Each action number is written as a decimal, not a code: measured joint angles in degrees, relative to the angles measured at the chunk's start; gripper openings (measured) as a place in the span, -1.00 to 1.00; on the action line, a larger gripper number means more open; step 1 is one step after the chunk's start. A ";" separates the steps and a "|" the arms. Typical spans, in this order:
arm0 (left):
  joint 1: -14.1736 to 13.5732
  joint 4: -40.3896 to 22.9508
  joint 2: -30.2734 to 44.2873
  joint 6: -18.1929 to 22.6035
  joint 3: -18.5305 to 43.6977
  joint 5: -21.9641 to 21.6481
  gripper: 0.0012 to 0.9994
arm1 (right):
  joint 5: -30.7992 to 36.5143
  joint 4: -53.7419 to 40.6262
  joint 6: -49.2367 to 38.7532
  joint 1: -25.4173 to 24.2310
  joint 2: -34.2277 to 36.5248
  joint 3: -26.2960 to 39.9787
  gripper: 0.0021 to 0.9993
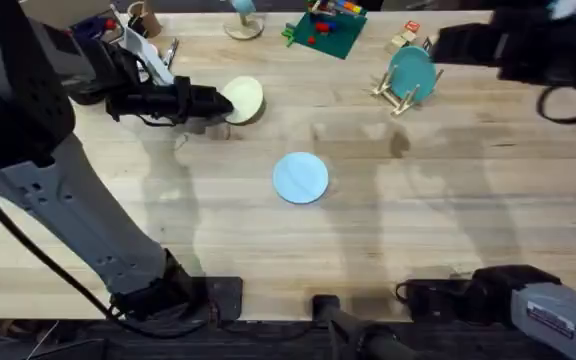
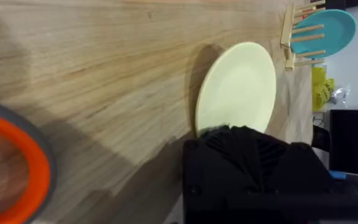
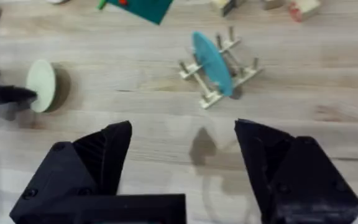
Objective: Pick up the plates from the table one by one and place each into a slot on the dish rack.
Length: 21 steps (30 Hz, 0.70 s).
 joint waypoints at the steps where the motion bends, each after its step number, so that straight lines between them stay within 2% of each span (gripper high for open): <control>1: 0.00 0.00 0.00 -0.02 0.00 0.00 -0.92 | -0.19 0.83 0.38 0.99 0.96 0.00 0.99; 10: 0.00 0.08 0.00 -0.22 0.04 -0.06 -0.92 | -0.82 11.83 2.72 10.00 9.97 0.01 0.99; 21: 0.00 0.70 0.18 -1.27 0.18 -0.11 -0.92 | -2.31 20.85 6.45 16.62 20.28 0.04 0.99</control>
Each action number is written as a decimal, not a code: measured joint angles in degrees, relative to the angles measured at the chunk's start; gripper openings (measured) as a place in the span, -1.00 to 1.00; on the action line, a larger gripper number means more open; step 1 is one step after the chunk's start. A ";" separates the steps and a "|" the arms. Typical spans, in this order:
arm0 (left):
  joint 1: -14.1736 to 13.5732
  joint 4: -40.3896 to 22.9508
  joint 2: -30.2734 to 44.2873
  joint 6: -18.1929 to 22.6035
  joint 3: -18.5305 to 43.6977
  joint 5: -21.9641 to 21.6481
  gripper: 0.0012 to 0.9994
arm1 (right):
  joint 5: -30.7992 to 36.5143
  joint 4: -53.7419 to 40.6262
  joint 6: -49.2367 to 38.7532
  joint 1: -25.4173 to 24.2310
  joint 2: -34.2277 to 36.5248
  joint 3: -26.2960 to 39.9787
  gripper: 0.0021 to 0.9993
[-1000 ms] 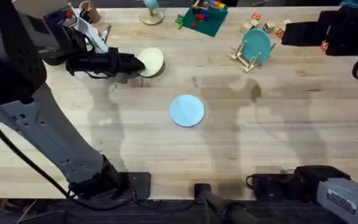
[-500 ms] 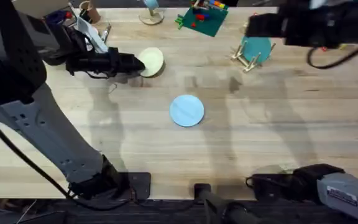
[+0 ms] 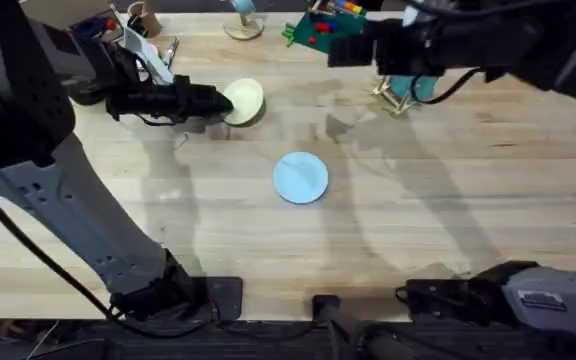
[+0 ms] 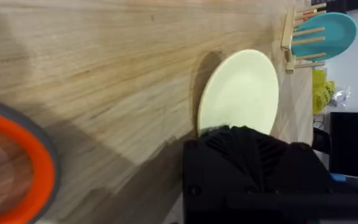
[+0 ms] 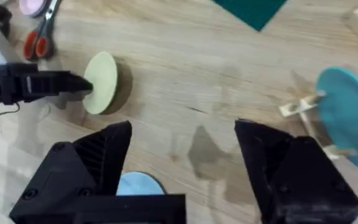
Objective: Pick up the plates from the table one by one and place each into a slot on the dish rack.
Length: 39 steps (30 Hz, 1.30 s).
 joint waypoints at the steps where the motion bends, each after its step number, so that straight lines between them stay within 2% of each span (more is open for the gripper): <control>1: 0.00 -0.11 0.16 -0.10 0.13 0.11 -0.92 | -0.04 0.63 0.45 0.53 0.60 0.02 0.99; 12: 0.07 -0.30 0.37 -0.63 0.37 0.41 -0.92 | -3.00 11.69 8.01 3.14 8.51 0.96 0.99; 21: 0.07 -0.30 0.37 -0.64 0.37 0.39 -0.92 | -6.08 12.62 11.30 5.74 19.20 6.76 0.99; 30: 0.07 -0.30 0.38 -0.65 0.37 0.41 -0.92 | -8.02 13.36 12.56 7.79 26.56 12.90 0.99; 39: 0.07 -0.30 0.37 -0.65 0.37 0.39 -0.92 | -10.78 19.76 16.35 9.20 31.76 13.49 0.97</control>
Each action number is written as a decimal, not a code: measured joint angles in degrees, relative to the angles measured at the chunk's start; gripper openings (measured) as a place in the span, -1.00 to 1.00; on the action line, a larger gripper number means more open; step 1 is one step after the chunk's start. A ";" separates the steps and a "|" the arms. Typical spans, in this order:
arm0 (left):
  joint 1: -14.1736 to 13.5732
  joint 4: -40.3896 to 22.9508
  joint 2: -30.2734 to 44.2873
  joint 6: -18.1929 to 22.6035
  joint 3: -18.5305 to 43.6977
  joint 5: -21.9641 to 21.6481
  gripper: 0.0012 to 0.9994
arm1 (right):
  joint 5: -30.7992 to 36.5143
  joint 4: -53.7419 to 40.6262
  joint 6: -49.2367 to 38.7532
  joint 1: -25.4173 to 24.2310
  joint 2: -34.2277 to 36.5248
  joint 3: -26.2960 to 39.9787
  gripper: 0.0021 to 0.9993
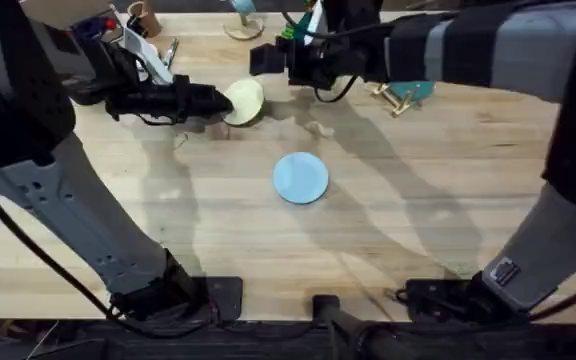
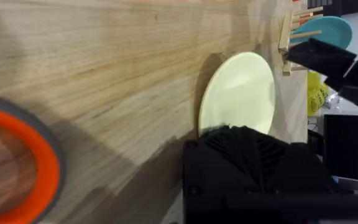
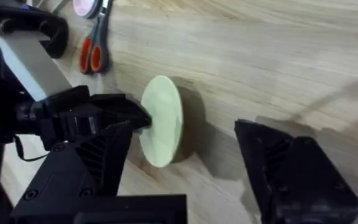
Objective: Pick up the plates from the table one by one and place each into a slot on the dish rack.
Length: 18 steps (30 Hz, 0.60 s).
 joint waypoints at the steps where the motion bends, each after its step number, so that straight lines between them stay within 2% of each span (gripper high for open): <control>1: 0.00 0.00 0.00 0.00 0.00 0.00 -0.92 | -0.40 0.70 0.48 0.17 0.54 0.07 0.97; 11: 0.00 0.00 0.00 0.00 0.00 0.00 -0.92 | -2.27 5.71 5.80 3.14 5.61 0.33 0.96; 18: 0.00 0.00 0.00 0.00 0.00 0.02 -0.92 | -2.36 7.80 9.45 5.21 6.51 0.39 0.85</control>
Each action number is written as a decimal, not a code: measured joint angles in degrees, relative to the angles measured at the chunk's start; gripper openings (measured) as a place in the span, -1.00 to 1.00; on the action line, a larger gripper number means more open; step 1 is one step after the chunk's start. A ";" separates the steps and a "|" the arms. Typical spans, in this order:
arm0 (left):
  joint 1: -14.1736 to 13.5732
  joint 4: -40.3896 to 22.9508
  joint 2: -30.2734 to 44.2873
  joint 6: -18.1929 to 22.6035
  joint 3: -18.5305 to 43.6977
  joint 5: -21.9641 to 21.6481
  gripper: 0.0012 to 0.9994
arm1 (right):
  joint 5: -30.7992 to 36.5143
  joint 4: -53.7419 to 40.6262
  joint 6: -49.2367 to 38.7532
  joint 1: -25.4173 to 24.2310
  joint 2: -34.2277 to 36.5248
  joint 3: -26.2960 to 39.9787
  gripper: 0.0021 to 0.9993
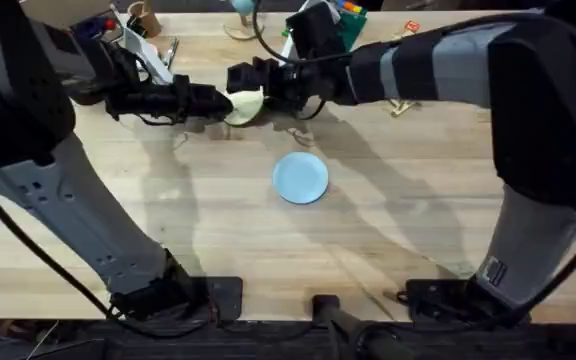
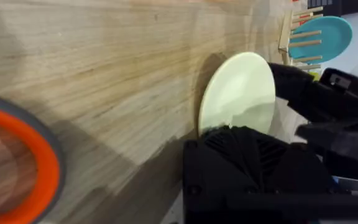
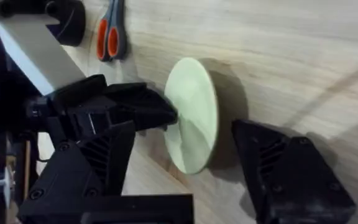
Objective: Pick up the plates from the table one by one and place each into a slot on the dish rack.
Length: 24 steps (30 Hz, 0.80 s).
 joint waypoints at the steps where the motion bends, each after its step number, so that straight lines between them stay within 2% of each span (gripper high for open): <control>1: 0.00 0.00 0.00 0.00 0.00 -0.02 -0.92 | 0.00 0.03 0.54 0.21 0.10 0.02 0.82; 4: 0.00 0.00 0.00 0.00 0.00 -0.02 -0.92 | 0.04 0.42 2.04 0.67 0.68 0.11 0.65; 8: 0.00 0.00 0.00 0.00 0.00 -0.02 -0.92 | 0.04 0.43 3.44 0.73 1.39 0.13 0.17; 11: 0.00 0.00 0.00 0.00 0.00 -0.02 -0.92 | 0.04 0.41 3.88 0.77 1.77 0.13 -0.12; 13: 0.00 0.00 0.02 0.00 0.00 -0.02 -0.92 | 0.05 0.43 4.08 0.77 1.81 0.13 -0.23; 14: 0.00 0.00 0.00 0.00 0.00 -0.02 -0.92 | 0.08 0.49 4.10 0.77 1.80 0.13 -0.37; 16: 0.00 -0.04 0.00 0.00 0.00 0.00 -0.92 | 0.13 0.47 4.27 0.75 1.79 0.13 -0.76; 17: 0.00 -0.08 0.00 0.00 0.00 0.02 -0.92 | -0.05 0.57 4.56 0.70 1.79 0.13 -0.86; 18: 0.05 0.00 0.01 0.03 0.07 0.01 -0.92 | -0.31 0.90 4.69 0.64 1.77 0.19 -0.92; 24: 0.26 -0.65 0.44 0.14 0.59 0.35 -0.92 | -0.39 1.08 4.95 0.64 1.79 0.35 -0.94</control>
